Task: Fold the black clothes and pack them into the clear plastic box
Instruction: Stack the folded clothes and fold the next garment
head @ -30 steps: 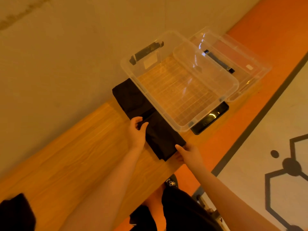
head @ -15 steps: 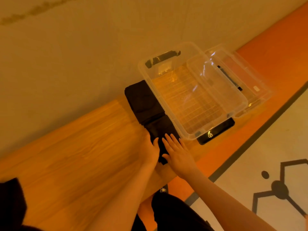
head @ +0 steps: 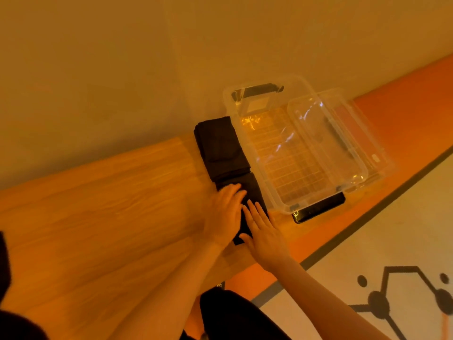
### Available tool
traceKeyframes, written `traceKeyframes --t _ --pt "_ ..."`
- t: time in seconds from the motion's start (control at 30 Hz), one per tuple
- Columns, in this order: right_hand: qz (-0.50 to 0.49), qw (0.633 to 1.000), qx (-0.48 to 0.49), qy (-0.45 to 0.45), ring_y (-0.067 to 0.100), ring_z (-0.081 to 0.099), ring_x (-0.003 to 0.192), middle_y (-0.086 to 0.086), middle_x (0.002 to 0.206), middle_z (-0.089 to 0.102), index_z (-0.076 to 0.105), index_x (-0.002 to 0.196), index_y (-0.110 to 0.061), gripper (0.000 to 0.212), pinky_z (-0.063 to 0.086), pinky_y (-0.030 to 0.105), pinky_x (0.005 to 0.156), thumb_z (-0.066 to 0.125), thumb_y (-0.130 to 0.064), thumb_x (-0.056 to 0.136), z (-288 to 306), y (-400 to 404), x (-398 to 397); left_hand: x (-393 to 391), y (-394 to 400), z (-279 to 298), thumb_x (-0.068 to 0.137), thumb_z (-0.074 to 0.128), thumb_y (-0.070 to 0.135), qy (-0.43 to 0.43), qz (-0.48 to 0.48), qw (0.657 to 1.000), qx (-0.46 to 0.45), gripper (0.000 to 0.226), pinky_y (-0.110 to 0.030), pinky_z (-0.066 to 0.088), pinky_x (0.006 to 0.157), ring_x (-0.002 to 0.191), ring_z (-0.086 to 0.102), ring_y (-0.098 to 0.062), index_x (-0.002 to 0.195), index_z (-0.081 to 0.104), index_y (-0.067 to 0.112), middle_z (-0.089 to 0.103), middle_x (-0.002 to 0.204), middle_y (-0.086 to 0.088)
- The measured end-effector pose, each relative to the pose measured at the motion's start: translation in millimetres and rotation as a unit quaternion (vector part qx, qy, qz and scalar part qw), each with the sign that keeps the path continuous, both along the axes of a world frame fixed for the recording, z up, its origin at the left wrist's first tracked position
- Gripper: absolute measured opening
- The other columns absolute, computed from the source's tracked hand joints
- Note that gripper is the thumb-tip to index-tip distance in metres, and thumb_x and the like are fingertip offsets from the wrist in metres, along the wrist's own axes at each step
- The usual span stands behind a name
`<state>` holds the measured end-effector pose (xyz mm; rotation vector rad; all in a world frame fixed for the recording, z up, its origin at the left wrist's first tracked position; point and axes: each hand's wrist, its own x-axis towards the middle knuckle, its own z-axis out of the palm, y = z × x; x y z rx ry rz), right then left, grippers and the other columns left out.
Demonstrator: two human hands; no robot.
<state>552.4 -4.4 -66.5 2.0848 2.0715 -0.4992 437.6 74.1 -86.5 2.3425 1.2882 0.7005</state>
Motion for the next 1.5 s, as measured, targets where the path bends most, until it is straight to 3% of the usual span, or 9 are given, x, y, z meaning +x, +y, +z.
traceKeyframes --t 0.17,0.27,0.47,0.63,0.73,0.93,1.13,1.4,1.5 --pt "-0.014 1.000 -0.024 0.003 0.021 -0.021 0.135 -0.004 0.148 -0.014 -0.001 0.146 -0.016 0.107 -0.012 0.033 0.108 -0.035 -0.073 0.061 -7 -8 11 -15 7 -12 0.092 0.027 0.045 0.288 -0.112 0.951 -0.020 0.058 -0.049 0.021 0.110 0.140 0.026 -0.019 0.138 0.044 0.016 0.036 0.148 -0.005" --pt "-0.018 0.999 -0.044 -0.017 0.021 -0.021 0.134 0.001 0.154 -0.007 0.004 0.148 -0.015 0.118 -0.009 0.035 0.109 -0.039 -0.074 0.055 1 -8 9 -20 6 -6 0.096 0.027 0.050 0.314 -0.140 0.938 -0.050 0.068 -0.049 -0.008 0.113 0.143 -0.011 -0.020 0.149 0.005 0.014 -0.002 0.157 -0.006" --pt "-0.009 1.000 -0.002 0.009 0.021 -0.008 0.144 0.006 0.157 -0.002 0.003 0.149 -0.013 0.125 -0.004 0.032 0.112 -0.043 -0.073 0.050 31 22 -34 -78 -14 26 0.097 0.021 0.050 0.313 -0.017 0.943 -0.115 0.066 -0.042 -0.019 0.106 0.140 -0.020 -0.022 0.144 -0.013 0.017 -0.022 0.148 -0.002" --pt "0.122 0.992 0.005 0.023 0.022 -0.002 0.145 0.008 0.157 0.001 0.004 0.149 -0.010 0.099 -0.002 0.034 0.115 -0.024 -0.069 0.074 45 63 -120 -175 -44 47 0.084 0.027 0.050 0.266 0.165 0.936 -0.159 0.067 -0.048 0.023 0.113 0.128 0.044 -0.028 0.135 0.044 0.012 0.044 0.139 -0.011" --pt "0.205 0.979 -0.009 0.004 0.022 -0.004 0.145 0.007 0.157 -0.005 -0.001 0.148 -0.011 0.064 0.000 0.035 0.116 0.012 -0.048 0.098 52 76 -188 -237 -70 55 0.085 0.031 0.048 0.233 0.236 0.928 -0.172 0.061 -0.042 0.027 0.105 0.122 0.052 -0.029 0.133 0.038 0.012 0.054 0.133 -0.010" --pt "0.353 0.935 -0.003 0.019 0.027 0.068 0.096 0.010 0.110 0.069 0.071 0.105 -0.009 0.067 0.054 0.042 0.072 0.021 -0.050 0.088 23 75 -319 -356 -121 63 0.087 0.027 0.045 0.278 0.391 0.853 -0.205 0.062 -0.054 0.035 0.101 0.128 0.043 -0.035 0.131 0.049 0.006 0.052 0.134 -0.016" --pt "0.449 0.888 -0.094 0.033 0.021 -0.005 0.145 0.005 0.157 -0.006 -0.001 0.148 -0.012 0.078 0.000 0.037 0.116 0.043 -0.044 0.093 41 64 -436 -457 -145 57 0.085 0.028 0.050 0.305 0.441 0.808 -0.242 0.068 -0.055 0.039 0.097 0.126 0.047 -0.033 0.128 0.054 0.005 0.051 0.136 -0.015" --pt "0.501 0.863 -0.063 0.026 0.018 -0.009 0.144 0.001 0.157 -0.007 -0.003 0.149 -0.016 0.078 0.000 0.037 0.116 0.042 -0.047 0.092 24 66 -526 -531 -137 29 0.091 0.034 0.054 0.261 0.434 0.827 -0.243 0.070 -0.048 0.030 0.108 0.135 0.035 -0.030 0.138 0.040 0.003 0.039 0.145 -0.014" --pt "0.482 0.867 -0.087 0.094 0.016 -0.007 0.144 0.001 0.158 -0.003 0.002 0.149 -0.016 0.076 0.001 0.035 0.116 0.046 -0.042 0.093 22 66 -549 -542 -136 17 0.096 0.043 0.041 0.098 0.462 0.844 -0.255 0.060 -0.036 0.022 0.114 0.139 0.028 -0.025 0.144 0.029 0.009 0.032 0.150 -0.009"
